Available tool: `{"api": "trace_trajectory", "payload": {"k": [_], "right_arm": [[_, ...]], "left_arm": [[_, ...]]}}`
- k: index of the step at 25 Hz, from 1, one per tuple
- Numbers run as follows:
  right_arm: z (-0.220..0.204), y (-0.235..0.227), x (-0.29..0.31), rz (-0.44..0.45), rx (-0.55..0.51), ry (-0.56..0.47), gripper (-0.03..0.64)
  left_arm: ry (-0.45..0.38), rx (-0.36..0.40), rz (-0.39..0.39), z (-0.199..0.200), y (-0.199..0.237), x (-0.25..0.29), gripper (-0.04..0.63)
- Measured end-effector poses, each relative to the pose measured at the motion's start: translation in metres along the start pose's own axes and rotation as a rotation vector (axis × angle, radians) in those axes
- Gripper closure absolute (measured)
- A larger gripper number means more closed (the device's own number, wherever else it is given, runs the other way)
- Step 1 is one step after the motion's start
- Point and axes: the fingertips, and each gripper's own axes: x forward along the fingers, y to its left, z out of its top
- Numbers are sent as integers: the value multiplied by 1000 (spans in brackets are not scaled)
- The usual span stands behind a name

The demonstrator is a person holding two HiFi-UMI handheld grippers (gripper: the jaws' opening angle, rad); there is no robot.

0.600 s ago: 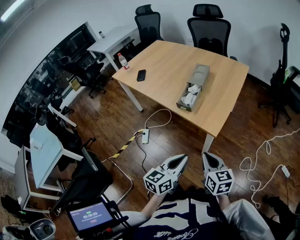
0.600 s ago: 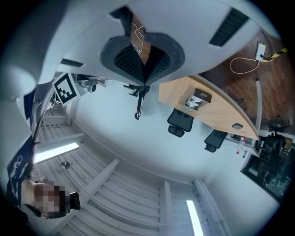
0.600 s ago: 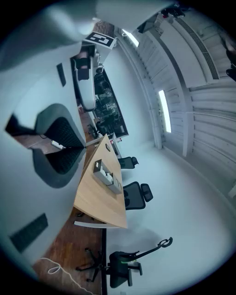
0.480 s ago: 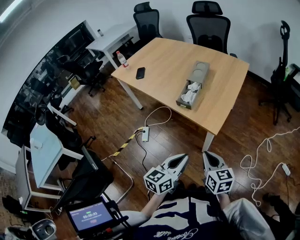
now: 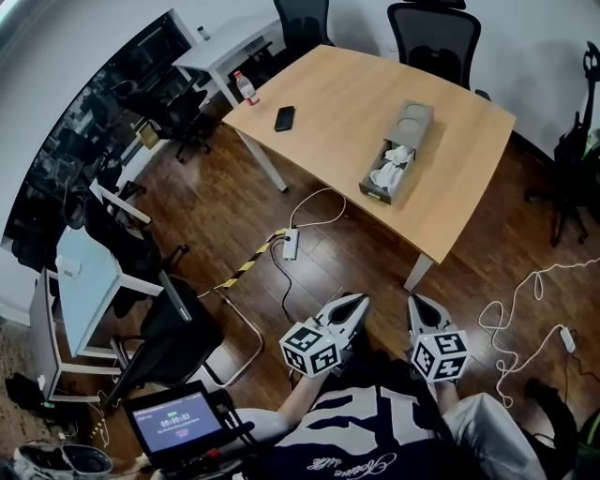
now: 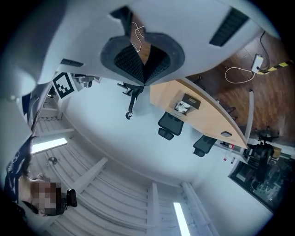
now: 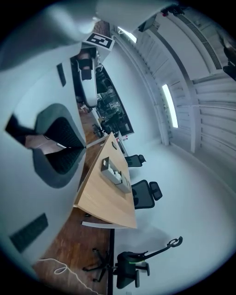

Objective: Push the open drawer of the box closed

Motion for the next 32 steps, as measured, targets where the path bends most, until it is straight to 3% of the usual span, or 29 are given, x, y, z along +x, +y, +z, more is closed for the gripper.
{"api": "trace_trajectory", "payload": {"k": [10,25,32], "right_arm": [[24,-33,46,-90,45,12,618],[117,-19,183,-187,83,-91,618],[125,-44,216,-312,121,-95,618]], "left_arm": [[59,-22,-95,23,38,55,594],[123,71,-176,120,187,99,594],[245,98,-254,113,237,139,594]]}}
